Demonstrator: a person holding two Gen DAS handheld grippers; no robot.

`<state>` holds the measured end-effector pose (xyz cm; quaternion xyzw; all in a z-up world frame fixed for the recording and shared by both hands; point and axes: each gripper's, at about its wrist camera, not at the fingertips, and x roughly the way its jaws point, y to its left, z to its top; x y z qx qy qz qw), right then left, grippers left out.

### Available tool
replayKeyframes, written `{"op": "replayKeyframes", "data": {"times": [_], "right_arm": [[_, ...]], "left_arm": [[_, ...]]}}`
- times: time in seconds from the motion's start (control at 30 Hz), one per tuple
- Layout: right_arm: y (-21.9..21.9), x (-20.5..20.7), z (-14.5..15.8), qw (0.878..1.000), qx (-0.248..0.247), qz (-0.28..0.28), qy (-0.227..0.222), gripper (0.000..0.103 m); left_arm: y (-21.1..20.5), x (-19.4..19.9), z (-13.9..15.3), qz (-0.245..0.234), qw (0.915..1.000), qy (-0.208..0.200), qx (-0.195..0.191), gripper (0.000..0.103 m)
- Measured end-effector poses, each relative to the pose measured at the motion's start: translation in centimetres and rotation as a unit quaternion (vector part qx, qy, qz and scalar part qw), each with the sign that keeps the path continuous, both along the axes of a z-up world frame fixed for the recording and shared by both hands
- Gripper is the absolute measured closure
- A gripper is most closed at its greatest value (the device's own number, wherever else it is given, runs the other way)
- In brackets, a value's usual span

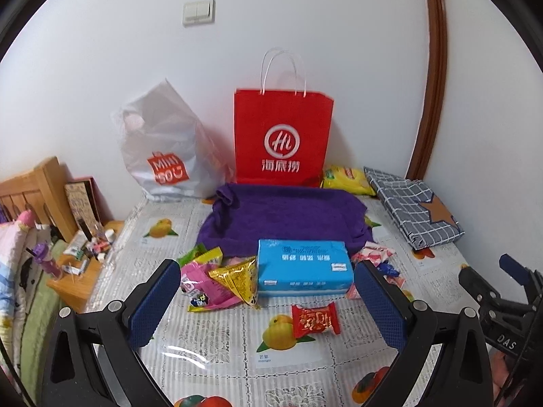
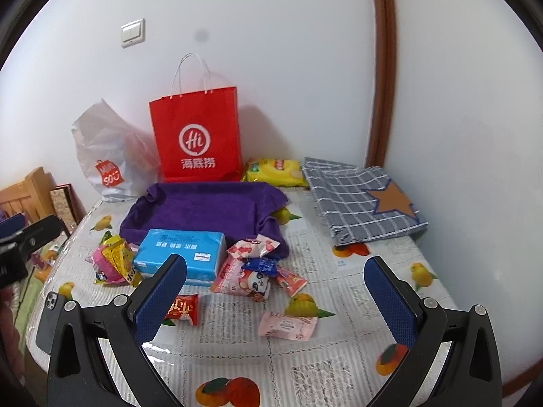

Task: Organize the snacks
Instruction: 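Grasp the pink biscuit packet with the right tool while the left tool approaches the pink candy bag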

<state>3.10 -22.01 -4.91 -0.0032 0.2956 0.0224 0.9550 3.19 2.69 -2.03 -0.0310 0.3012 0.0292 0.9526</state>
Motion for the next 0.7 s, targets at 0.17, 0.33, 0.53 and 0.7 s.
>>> {"op": "replayKeyframes", "data": {"times": [0.17,0.33,0.53,0.7], "right_arm": [[-0.8,1.7,-3.9,0.999,-0.018,-0.014,0.037,0.000],[-2.1,4.1,-8.4,0.994,0.010,-0.011,0.105,0.010],[-1.6,5.9,-12.3,0.990,-0.008,0.033,0.137,0.023],[-1.4,6.0,-13.9,0.984,-0.040,0.067,0.160,0.030]], "left_arm": [[1.2,2.0,-2.8,0.001,0.9996,0.027,-0.010,0.001],[2.2,4.1,-6.1,0.012,0.9978,0.062,-0.018,0.002],[2.4,5.7,-8.8,0.001,0.9963,0.086,-0.007,0.002],[2.4,6.7,-10.3,-0.011,0.9939,0.108,-0.020,0.002]]}}
